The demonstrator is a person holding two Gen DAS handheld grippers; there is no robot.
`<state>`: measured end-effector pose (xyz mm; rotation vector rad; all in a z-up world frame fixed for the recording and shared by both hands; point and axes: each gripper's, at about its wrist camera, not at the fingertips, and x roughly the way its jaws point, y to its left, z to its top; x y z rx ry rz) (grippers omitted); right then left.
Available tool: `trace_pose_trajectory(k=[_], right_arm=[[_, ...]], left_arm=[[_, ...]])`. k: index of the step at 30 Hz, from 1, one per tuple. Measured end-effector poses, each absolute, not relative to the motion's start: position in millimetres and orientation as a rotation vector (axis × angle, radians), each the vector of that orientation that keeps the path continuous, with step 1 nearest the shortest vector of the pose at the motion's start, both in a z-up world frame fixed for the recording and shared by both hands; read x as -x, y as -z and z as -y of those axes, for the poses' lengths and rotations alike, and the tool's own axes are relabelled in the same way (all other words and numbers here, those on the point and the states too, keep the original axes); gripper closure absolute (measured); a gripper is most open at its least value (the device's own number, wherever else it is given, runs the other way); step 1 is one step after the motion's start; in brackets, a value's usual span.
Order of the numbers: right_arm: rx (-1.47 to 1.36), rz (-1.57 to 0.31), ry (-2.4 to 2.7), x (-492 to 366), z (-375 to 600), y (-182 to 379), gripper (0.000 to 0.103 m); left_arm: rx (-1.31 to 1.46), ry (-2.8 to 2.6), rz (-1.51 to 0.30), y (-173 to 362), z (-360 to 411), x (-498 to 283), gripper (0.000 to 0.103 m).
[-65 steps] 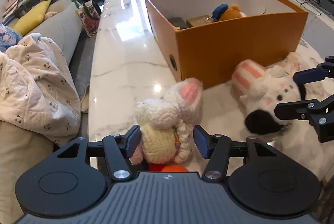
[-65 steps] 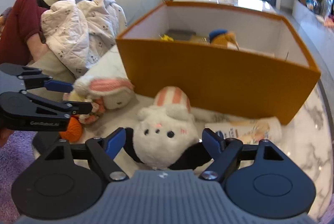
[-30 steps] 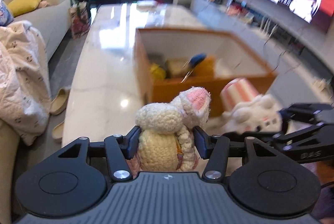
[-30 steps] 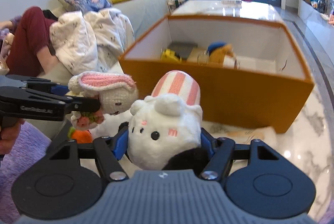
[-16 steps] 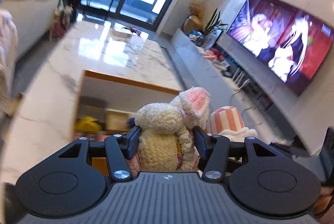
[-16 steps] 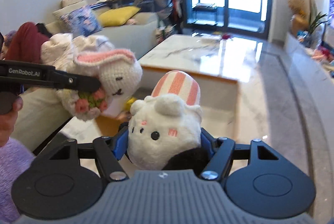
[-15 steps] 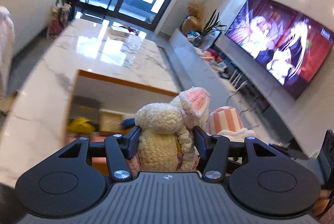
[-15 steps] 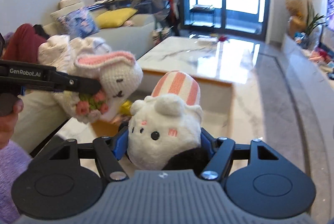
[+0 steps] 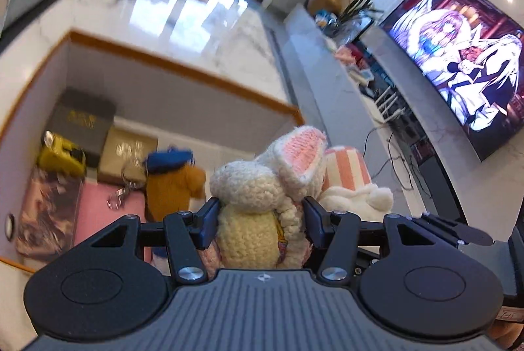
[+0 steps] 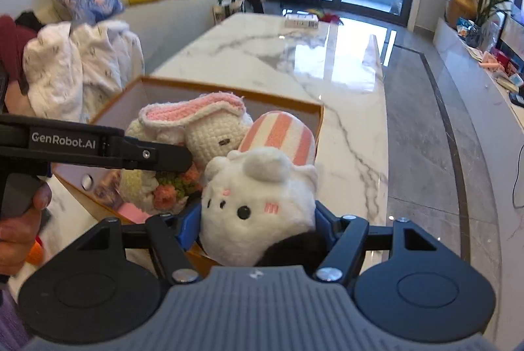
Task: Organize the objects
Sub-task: 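Carry the bunny and striped-hat plush with both tools over the orange box, then lower both plush toys into the orange box beside the teddy bear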
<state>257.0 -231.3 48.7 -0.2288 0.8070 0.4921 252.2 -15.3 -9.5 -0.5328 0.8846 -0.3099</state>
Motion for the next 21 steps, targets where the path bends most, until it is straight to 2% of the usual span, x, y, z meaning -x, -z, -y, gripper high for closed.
trace_pose_trajectory(k=[14,21], right_arm=[[0.561,-0.832,-0.531,-267.8,192.1,-43.5,0.029],[0.426,-0.881,-0.579,-272.4,209.6,-58.2,0.027]], left_arm=[[0.548,0.314,-1.053,33.7,21.9,-264.1,0.037],[0.554,0.344,-1.043,34.0,17.9,-261.6,0.036]])
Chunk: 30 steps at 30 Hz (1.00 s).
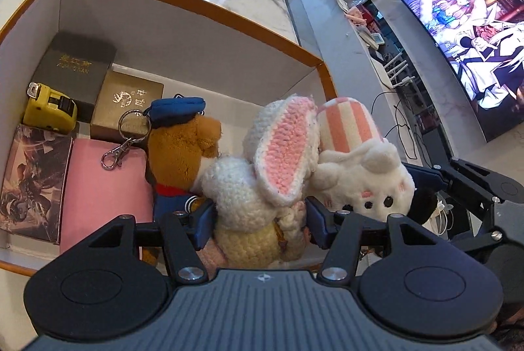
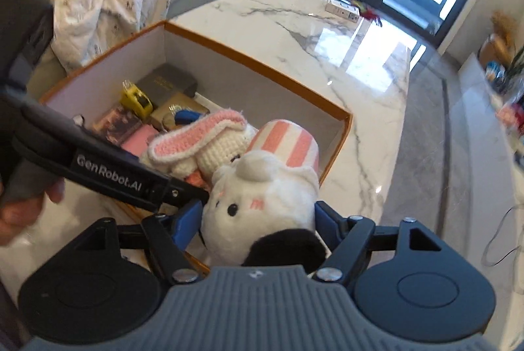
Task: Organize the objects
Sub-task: 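Lower both plush toys into the orange box beside the teddy bear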
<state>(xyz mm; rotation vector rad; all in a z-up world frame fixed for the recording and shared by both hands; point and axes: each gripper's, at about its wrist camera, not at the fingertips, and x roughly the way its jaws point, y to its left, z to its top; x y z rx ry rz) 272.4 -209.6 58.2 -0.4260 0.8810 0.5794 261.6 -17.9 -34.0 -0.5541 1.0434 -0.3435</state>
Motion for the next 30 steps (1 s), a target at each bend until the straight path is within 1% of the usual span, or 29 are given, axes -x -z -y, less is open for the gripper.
trace_pose_trajectory(k=[3,6,7,10,12,16,19,20,22,23,25,30], right_arm=[[0.323,-0.907,-0.598,-276.7,221.0,-65.2,0.028],[0.218,-0.925,-0.598,-282.6,233.0,-73.6,0.038],[0.191,-0.93,-0.593,-284.1,235.9,-75.3,0.044],[0.16,-0.945,-0.584,-288.1,236.7,-72.9,0.047],[0.191,-0.944,-0.566,-285.3,229.3,-73.0,0.047],[0.352,-0.937,-0.516,-275.0,202.9,-72.7,0.048],[0.452,-0.941,-0.485,-273.9,185.8,-69.3,0.048],[0.483,-0.945,-0.483,-275.0,180.4,-67.5,0.048],[0.539,-0.949,-0.486,-277.9,171.7,-63.7,0.048],[0.554,-0.953,-0.492,-279.0,168.9,-61.7,0.049],[0.559,-0.979,-0.511,-281.3,167.0,-58.7,0.053],[0.556,-1.023,-0.513,-287.3,169.4,-46.4,0.054]], left_arm=[[0.545,0.355,-1.036,32.1,18.1,-259.8,0.036],[0.551,0.366,-1.029,31.1,15.7,-258.3,0.035],[0.553,0.368,-1.027,30.8,15.0,-257.7,0.035],[0.546,0.376,-1.028,29.9,15.3,-257.4,0.035],[0.536,0.384,-1.03,28.6,15.8,-256.5,0.035],[0.511,0.379,-1.032,25.9,16.3,-254.3,0.047],[0.5,0.386,-1.027,23.5,16.4,-251.9,0.058],[0.504,0.391,-1.024,22.8,15.3,-251.3,0.065],[0.511,0.391,-1.029,23.6,11.8,-252.0,0.068],[0.516,0.391,-1.035,25.1,9.7,-252.7,0.068],[0.509,0.389,-1.034,25.9,8.2,-252.1,0.07],[0.528,0.411,-1.006,21.7,4.4,-251.5,0.07]])
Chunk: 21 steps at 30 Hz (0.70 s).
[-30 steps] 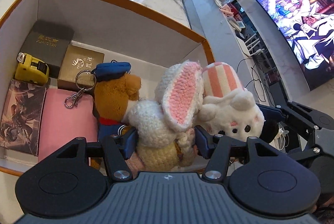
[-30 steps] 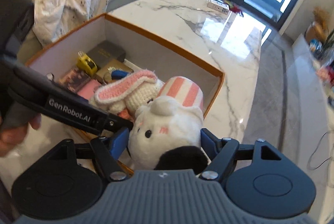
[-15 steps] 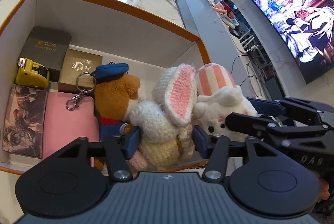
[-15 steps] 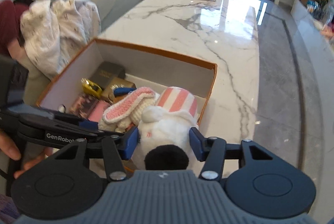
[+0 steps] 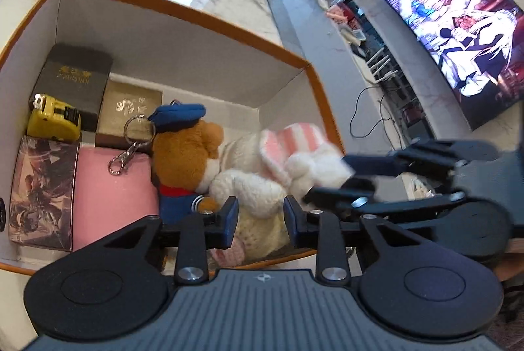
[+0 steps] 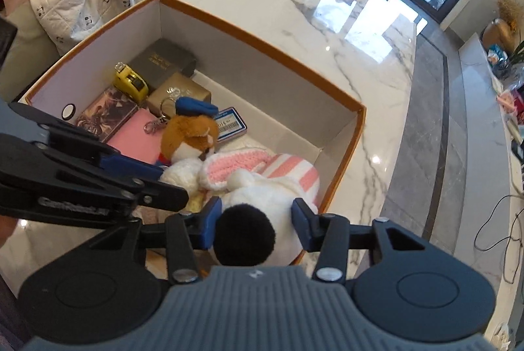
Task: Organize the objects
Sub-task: 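Lower both plush toys into the orange box beside the teddy bear, then open both tools and lift them out of the orange box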
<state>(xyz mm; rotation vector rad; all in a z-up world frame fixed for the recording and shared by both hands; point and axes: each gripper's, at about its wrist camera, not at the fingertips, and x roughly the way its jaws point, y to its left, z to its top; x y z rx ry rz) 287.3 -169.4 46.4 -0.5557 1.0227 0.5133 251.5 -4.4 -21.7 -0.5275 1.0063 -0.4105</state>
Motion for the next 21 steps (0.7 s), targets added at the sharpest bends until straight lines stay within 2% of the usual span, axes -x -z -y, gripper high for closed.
trace_pose_trajectory(k=[7,9,16,21], right_arm=[[0.614,-1.05,-0.51,-288.8,162.9,-13.6,0.053],[0.551,-1.077,-0.503,-295.4,169.9,-9.4,0.054],[0.511,-1.08,-0.51,-296.9,176.8,-10.5,0.052],[0.49,-0.991,-0.488,-279.4,180.8,-24.2,0.052]], left_arm=[[0.509,0.386,-0.987,15.1,0.6,-254.6,0.07],[0.523,0.378,-0.98,15.0,-3.2,-253.0,0.07],[0.501,0.373,-0.958,6.1,-10.2,-242.6,0.07],[0.432,0.38,-0.902,-15.2,-12.8,-219.9,0.07]])
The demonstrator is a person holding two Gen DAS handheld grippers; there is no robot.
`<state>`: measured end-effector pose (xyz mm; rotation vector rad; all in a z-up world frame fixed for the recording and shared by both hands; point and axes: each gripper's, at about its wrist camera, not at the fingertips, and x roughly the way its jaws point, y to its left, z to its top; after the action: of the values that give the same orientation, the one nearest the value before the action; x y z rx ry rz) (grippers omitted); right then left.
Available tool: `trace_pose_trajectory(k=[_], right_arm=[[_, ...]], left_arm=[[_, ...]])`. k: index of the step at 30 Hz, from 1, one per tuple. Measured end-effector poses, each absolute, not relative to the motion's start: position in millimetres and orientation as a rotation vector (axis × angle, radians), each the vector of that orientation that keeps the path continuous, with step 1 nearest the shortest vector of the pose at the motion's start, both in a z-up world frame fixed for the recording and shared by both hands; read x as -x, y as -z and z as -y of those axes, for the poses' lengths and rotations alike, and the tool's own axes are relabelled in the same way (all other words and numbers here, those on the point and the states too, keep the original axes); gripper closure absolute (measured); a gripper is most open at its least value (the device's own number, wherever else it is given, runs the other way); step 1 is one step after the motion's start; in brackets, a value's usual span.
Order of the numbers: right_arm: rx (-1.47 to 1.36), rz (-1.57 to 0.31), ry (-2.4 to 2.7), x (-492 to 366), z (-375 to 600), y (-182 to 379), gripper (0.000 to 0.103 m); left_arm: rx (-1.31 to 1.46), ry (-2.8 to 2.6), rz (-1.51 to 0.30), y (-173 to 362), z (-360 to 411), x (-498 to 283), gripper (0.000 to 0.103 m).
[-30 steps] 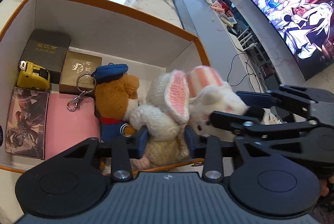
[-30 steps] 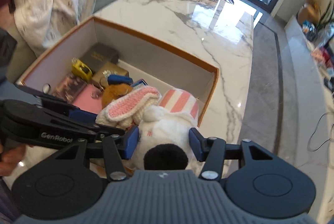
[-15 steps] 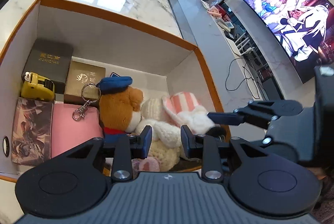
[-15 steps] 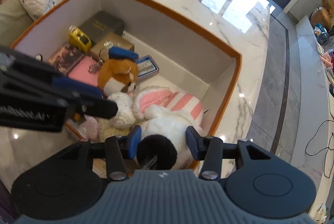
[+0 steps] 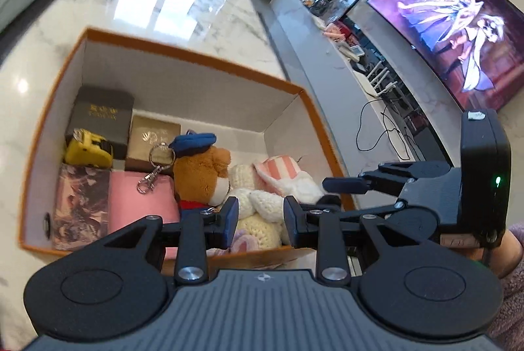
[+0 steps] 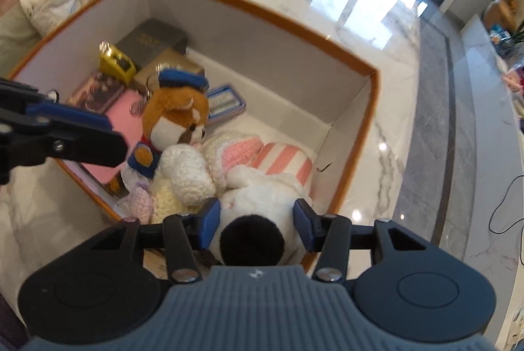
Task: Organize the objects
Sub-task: 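Open both tools and lift them out of the orange box, then move both tools toward the white lotion tube on the table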
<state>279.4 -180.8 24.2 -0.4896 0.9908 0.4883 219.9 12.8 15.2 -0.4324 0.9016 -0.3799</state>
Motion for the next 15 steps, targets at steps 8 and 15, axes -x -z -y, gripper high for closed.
trace_pose_trajectory(k=[8,15], right_arm=[[0.411,-0.782,-0.48,-211.1,194.9,-64.0,0.049],[0.211,-0.675,-0.477,-149.5,216.1,-71.1,0.044]], left_arm=[[0.318,0.402,-0.789,-52.1,-13.6,-164.1,0.069],[0.251,0.367,-0.733,-61.3,-21.2,-116.6,0.069]])
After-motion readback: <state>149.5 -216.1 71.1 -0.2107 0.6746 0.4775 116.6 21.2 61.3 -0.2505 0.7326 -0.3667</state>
